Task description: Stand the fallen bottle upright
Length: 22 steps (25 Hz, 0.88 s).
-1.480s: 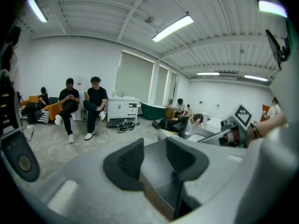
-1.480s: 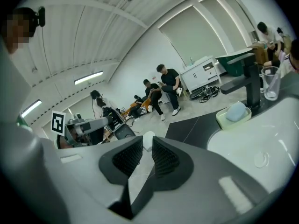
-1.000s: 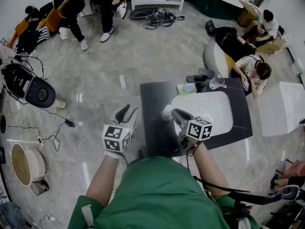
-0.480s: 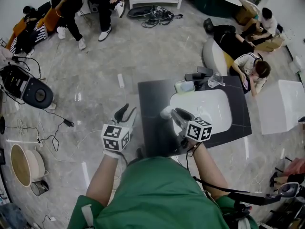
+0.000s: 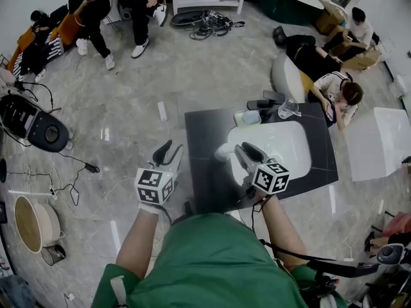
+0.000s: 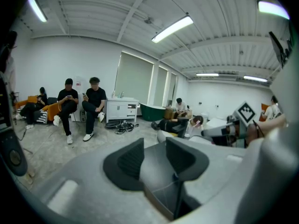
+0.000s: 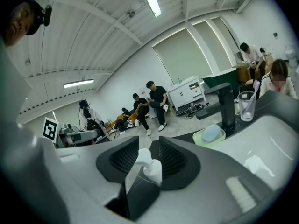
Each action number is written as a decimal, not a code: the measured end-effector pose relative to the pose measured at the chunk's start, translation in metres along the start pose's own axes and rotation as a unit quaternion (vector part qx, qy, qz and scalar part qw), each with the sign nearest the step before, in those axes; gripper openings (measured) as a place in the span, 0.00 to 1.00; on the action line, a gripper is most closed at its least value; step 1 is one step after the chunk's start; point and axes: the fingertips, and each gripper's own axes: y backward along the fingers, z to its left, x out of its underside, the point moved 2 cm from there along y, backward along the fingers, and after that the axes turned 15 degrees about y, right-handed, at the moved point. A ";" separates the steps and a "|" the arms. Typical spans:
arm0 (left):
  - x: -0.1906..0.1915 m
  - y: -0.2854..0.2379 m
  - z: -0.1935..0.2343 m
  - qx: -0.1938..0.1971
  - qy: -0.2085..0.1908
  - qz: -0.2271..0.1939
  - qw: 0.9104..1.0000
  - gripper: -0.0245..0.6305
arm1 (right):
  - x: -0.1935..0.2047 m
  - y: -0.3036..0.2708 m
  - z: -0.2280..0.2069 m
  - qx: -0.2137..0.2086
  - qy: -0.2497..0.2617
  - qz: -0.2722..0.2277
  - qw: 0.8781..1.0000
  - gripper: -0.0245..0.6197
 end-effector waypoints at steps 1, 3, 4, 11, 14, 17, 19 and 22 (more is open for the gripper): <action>-0.002 0.001 -0.001 0.000 -0.002 -0.002 1.000 0.26 | -0.005 0.003 -0.001 0.006 0.009 -0.004 1.000 0.22; -0.008 0.003 -0.002 0.000 -0.008 -0.007 1.000 0.26 | -0.019 0.010 -0.003 0.023 0.033 -0.013 0.999 0.22; -0.013 0.004 -0.003 0.000 -0.012 -0.011 1.000 0.26 | -0.027 0.014 -0.004 0.034 0.050 -0.020 0.998 0.22; -0.073 0.017 -0.014 0.001 -0.042 -0.075 0.996 0.26 | -0.106 0.051 0.003 0.102 0.177 -0.090 0.975 0.21; -0.098 0.025 -0.029 0.008 -0.059 -0.104 0.993 0.25 | -0.133 0.065 0.012 0.118 0.216 -0.116 0.962 0.21; -0.115 0.035 -0.047 0.017 -0.076 -0.128 0.989 0.24 | -0.154 0.079 0.023 0.140 0.247 -0.138 0.949 0.19; -0.122 0.040 -0.056 0.023 -0.083 -0.138 0.987 0.23 | -0.163 0.087 0.030 0.150 0.255 -0.151 0.943 0.09; -0.127 0.044 -0.069 0.036 -0.086 -0.147 0.985 0.21 | -0.173 0.095 0.038 0.149 0.268 -0.168 0.937 0.06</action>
